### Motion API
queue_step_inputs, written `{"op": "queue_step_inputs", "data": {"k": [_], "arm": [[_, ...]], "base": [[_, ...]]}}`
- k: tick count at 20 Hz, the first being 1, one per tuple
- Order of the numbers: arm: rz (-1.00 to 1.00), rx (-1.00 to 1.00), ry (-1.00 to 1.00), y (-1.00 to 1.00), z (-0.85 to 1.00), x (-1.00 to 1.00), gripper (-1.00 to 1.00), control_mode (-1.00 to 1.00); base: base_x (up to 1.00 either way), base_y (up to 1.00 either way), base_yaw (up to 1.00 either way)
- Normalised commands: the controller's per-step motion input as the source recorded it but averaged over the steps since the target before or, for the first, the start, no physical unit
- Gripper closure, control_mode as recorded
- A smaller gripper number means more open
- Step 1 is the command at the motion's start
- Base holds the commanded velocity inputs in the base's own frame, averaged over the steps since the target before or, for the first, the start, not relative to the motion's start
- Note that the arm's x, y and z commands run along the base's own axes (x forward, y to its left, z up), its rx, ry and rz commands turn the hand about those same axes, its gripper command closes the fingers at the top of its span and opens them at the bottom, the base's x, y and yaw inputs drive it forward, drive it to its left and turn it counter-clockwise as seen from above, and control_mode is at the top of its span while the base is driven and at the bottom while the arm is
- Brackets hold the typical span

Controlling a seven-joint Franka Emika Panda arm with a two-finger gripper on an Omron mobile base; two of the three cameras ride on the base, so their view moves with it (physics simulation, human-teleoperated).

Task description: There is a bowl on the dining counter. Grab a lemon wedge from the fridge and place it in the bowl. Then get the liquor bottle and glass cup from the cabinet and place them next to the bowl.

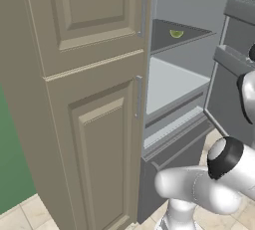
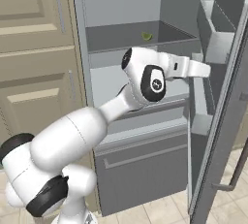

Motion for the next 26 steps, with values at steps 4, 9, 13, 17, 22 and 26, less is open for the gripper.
{"op": "queue_step_inputs", "data": {"k": [4,9,13,17,22,26], "arm": [[0.09,0.04,0.00,-0.38,0.02,0.20,-1.00,-1.00],[0.08,0.00,0.00,0.18,0.00,-0.06,-1.00,-1.00],[0.14,0.00,0.00,0.81,0.00,-0.07,-1.00,-1.00],[0.17,0.00,0.00,1.00,-0.01,0.00,-1.00,-1.00],[0.08,0.10,0.00,0.83,-0.21,0.00,-1.00,-1.00],[0.07,0.21,0.00,0.47,-0.34,-0.11,-1.00,-1.00]], "base": [[0.00,0.00,0.00],[0.00,0.00,0.00],[0.00,0.00,0.00],[0.00,0.00,0.00],[0.00,0.00,0.00],[0.00,0.00,0.00]]}}
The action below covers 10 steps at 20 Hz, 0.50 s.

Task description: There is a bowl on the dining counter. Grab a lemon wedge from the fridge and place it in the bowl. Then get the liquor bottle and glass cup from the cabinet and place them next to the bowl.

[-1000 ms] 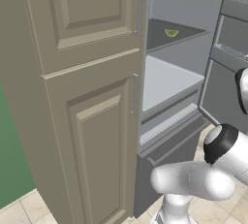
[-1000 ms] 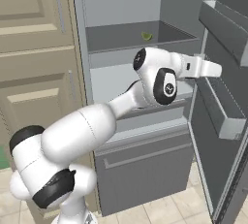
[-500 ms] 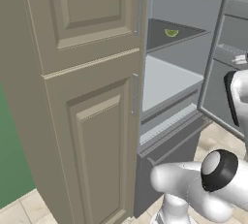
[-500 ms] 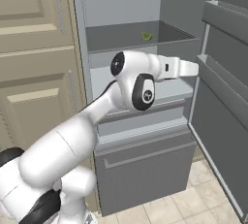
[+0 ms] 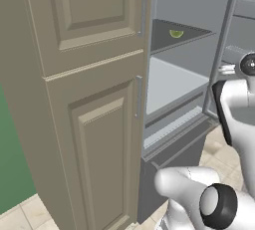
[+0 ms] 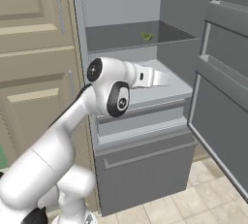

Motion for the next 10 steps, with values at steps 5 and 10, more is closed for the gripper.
{"op": "queue_step_inputs", "data": {"k": [5,10], "arm": [[0.21,0.09,0.02,0.54,-0.10,-0.62,-1.00,-1.00],[0.23,0.01,0.00,0.63,-0.04,-0.74,-1.00,-1.00]], "base": [[0.00,0.00,0.00],[0.00,0.00,0.00]]}}
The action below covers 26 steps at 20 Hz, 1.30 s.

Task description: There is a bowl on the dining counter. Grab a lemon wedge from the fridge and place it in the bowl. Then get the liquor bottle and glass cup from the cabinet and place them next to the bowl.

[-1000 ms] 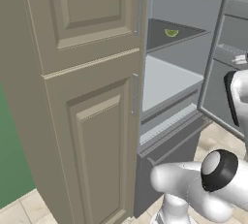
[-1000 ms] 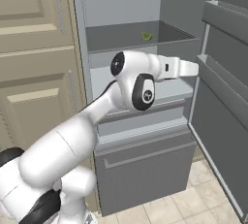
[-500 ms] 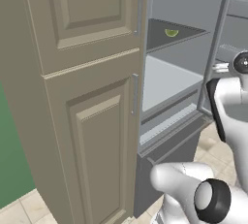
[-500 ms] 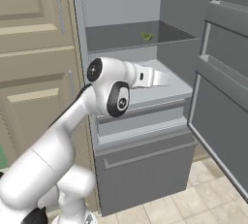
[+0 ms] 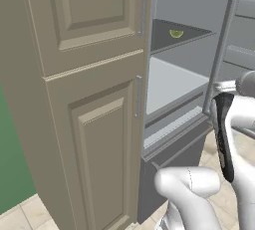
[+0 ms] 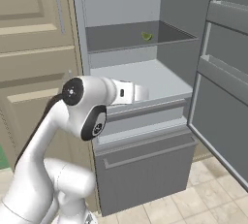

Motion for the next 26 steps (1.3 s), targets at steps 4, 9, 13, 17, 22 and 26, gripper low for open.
{"op": "queue_step_inputs", "data": {"k": [4,9,13,17,22,26], "arm": [[0.22,0.00,0.05,0.66,-0.06,-0.63,-1.00,-1.00],[0.19,0.02,0.06,0.69,-0.05,-0.53,-1.00,-1.00],[0.05,0.02,0.09,0.74,-0.14,-0.25,-1.00,-1.00],[0.00,-0.02,0.30,0.75,-0.04,0.00,-1.00,-1.00],[0.00,-0.05,0.06,0.16,-0.16,0.00,-1.00,-1.00],[0.06,0.00,0.00,-0.14,-0.16,0.00,-1.00,-1.00]], "base": [[0.00,0.00,0.00],[0.00,0.00,0.00],[0.00,0.00,0.00],[0.00,0.00,0.00],[0.00,0.00,0.00],[0.00,0.00,0.00]]}}
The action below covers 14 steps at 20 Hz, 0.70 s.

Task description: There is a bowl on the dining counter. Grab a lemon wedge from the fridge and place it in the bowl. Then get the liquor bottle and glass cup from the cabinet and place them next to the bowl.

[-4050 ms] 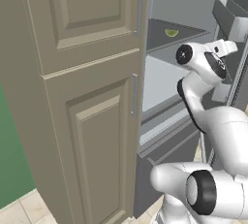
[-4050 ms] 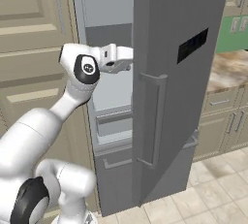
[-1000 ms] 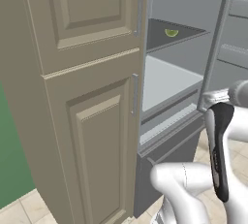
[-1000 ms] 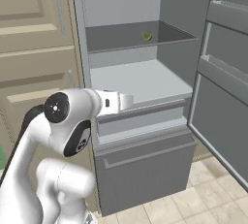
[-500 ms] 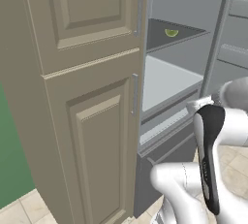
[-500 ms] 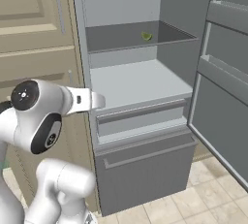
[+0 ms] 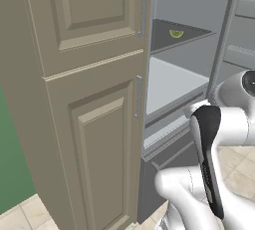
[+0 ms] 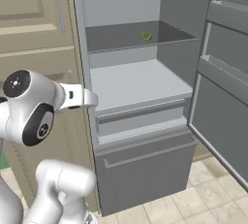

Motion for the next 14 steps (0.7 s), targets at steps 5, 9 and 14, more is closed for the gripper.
{"op": "queue_step_inputs", "data": {"k": [5,9,14], "arm": [[0.00,0.00,0.00,0.00,0.00,0.00,-1.00,1.00],[0.00,0.00,0.00,0.00,0.00,0.00,-1.00,1.00],[0.00,0.00,0.00,0.00,0.00,0.00,-1.00,1.00]], "base": [[0.01,-0.61,0.26],[0.13,-0.67,0.32],[0.03,-0.77,0.33]]}}
